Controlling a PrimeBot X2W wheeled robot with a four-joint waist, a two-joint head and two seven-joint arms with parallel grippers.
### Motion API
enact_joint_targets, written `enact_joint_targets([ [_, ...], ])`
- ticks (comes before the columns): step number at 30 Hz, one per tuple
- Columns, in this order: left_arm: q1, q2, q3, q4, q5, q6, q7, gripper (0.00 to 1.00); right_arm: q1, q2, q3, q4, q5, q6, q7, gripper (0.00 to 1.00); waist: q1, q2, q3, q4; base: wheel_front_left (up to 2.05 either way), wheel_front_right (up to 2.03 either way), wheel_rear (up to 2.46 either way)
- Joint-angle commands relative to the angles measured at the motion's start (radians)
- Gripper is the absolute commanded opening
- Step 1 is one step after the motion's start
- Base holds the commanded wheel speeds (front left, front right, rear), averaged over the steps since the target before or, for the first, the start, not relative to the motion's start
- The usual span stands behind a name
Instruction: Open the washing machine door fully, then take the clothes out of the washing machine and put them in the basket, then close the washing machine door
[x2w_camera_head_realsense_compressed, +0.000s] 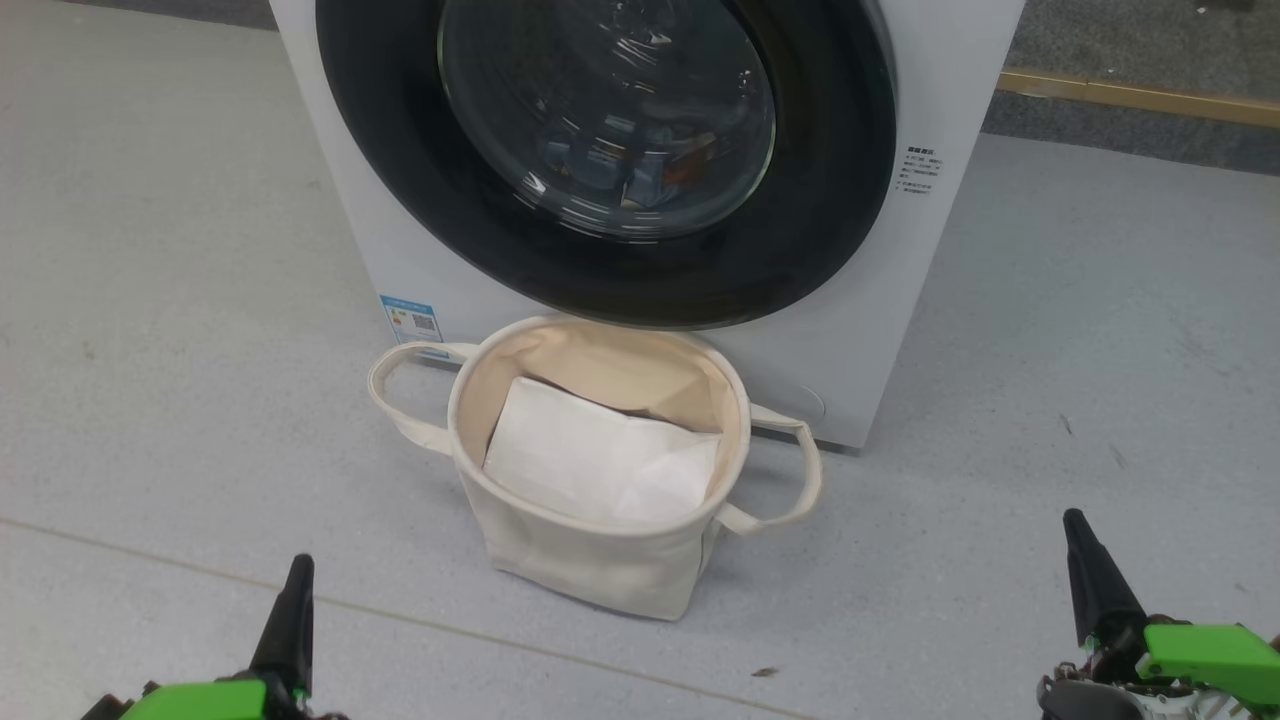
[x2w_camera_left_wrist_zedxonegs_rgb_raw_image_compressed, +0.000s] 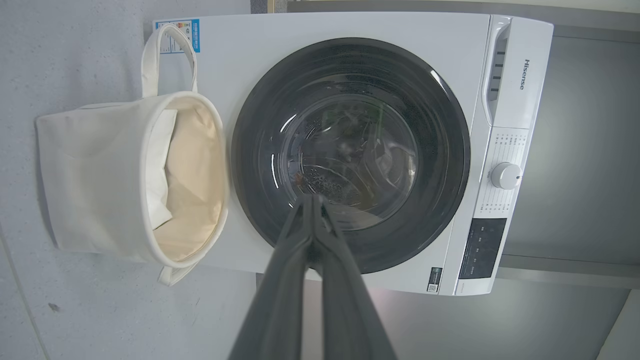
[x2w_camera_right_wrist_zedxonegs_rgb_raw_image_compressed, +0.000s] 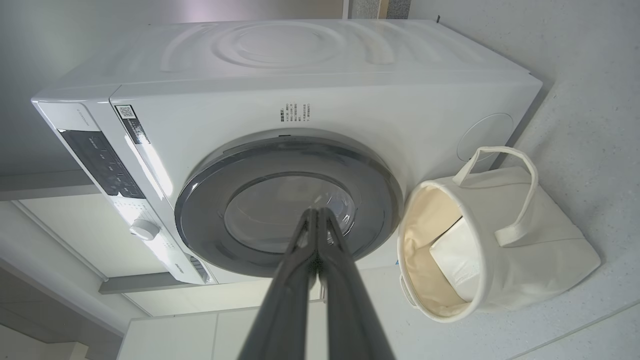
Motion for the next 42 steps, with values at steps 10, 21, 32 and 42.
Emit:
enact_joint_targets([
  [10,-0.044,0.006,0.033,-0.036,-0.003,-0.007,0.008,0.00,-0.050,-0.007,0.020,-0.031,-0.003,0.000,0.007,0.00,0.0000,0.0000,0.000,0.000,0.00,0.00,0.00],
  [21,-0.044,0.006,0.033,-0.036,-0.003,-0.007,0.008,0.00,-0.050,-0.007,0.020,-0.031,-0.003,0.000,0.007,0.00,0.0000,0.0000,0.000,0.000,0.00,0.00,0.00],
  [32,-0.044,0.006,0.033,-0.036,-0.003,-0.007,0.008,0.00,-0.050,-0.007,0.020,-0.031,-0.003,0.000,0.007,0.00,0.0000,0.0000,0.000,0.000,0.00,0.00,0.00],
  [42,-0.044,0.006,0.033,-0.036,-0.003,-0.007,0.008,0.00,-0.050,-0.007,0.020,-0.031,-0.003,0.000,0.007,0.00,0.0000,0.0000,0.000,0.000,0.00,0.00,0.00],
])
